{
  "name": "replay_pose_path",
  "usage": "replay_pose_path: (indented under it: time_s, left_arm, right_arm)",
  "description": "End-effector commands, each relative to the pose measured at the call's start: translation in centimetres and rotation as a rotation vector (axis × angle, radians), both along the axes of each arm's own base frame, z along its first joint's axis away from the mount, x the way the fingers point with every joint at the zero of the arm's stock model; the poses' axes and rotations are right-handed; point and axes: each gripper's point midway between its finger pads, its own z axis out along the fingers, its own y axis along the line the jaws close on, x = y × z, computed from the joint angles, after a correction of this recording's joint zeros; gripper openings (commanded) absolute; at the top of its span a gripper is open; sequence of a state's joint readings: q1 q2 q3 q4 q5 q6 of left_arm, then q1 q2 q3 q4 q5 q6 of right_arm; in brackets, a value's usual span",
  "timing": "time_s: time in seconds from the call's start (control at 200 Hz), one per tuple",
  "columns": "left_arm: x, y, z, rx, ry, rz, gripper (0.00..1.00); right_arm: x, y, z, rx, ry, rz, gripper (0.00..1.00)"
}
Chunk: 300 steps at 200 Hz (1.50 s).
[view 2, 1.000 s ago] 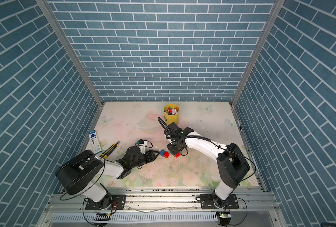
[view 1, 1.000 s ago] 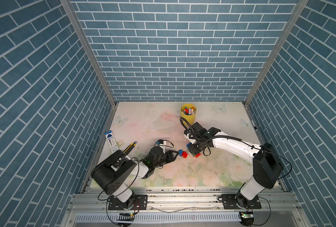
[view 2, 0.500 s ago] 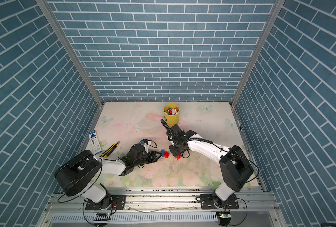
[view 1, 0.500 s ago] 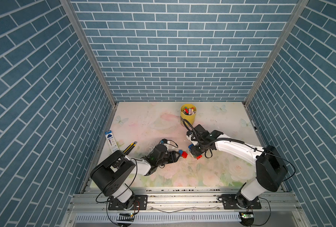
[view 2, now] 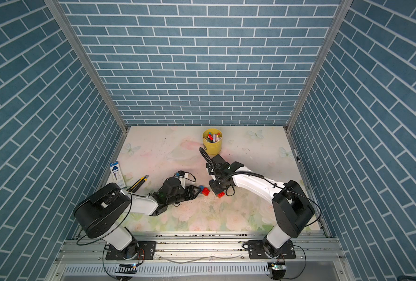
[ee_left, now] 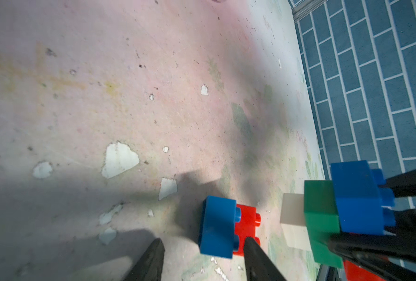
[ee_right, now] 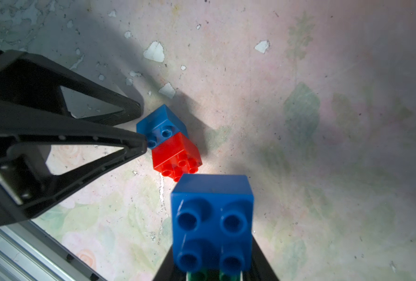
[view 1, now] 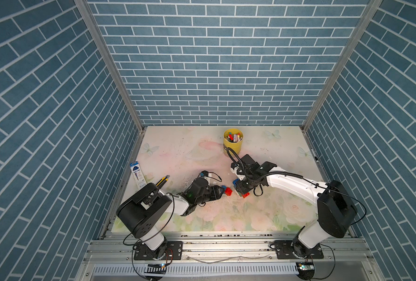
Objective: Assemble the letter y with lego
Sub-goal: Adjust the lego brick at the center of the board.
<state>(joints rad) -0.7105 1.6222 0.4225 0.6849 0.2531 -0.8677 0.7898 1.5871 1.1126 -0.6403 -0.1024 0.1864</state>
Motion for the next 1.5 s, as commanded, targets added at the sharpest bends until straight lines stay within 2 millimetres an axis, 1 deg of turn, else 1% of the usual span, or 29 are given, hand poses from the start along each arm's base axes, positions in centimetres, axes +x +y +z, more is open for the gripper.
replay_pose_path:
  time_s: [0.0, 0.195, 0.6, 0.765, 0.875, 0.995, 1.14, 1.3, 1.37, 1.495]
  left_arm:
    - [-1.6, 2.7, -4.3, 0.143, 0.114, 0.047, 0.53]
    - [-1.9, 3.9, -5.2, 0.201, 0.146, 0.069, 0.52]
    - [-2.0, 5.1, -7.1, 0.271, 0.199, 0.099, 0.49]
    - [-2.0, 5.0, -7.0, 0.266, 0.202, 0.1, 0.49]
    - [-1.9, 5.1, -6.9, 0.265, 0.203, 0.107, 0.52]
    - [-1.7, 5.3, -5.9, 0.212, 0.177, 0.138, 0.54]
    - [-1.7, 5.3, -4.0, 0.168, 0.138, 0.144, 0.55]
    - [-2.0, 5.7, -2.4, 0.155, 0.115, 0.147, 0.55]
    - [-2.3, 6.1, -1.9, 0.151, 0.107, 0.155, 0.56]
    - [-2.8, 6.6, -1.4, 0.152, 0.103, 0.161, 0.56]
  right_arm:
    - [-0.2, -0.1, 0.8, 0.033, -0.004, -0.021, 0.18]
    - [-0.2, -0.1, 1.3, 0.047, -0.013, -0.025, 0.19]
    - [-0.5, -0.3, 2.7, 0.086, -0.037, -0.037, 0.19]
    - [-0.6, -0.3, 2.5, 0.088, -0.032, -0.043, 0.19]
    - [-0.6, -0.3, 2.0, 0.083, -0.026, -0.044, 0.19]
    - [-0.3, -0.4, 1.5, 0.066, -0.024, -0.063, 0.19]
    - [0.2, -0.4, 0.5, 0.052, -0.018, -0.08, 0.19]
    - [0.9, 0.3, -0.8, 0.043, -0.003, -0.085, 0.19]
    - [0.8, 0.7, -1.4, 0.043, 0.016, -0.082, 0.19]
    - [0.5, 1.9, -1.8, 0.058, 0.036, -0.057, 0.19]
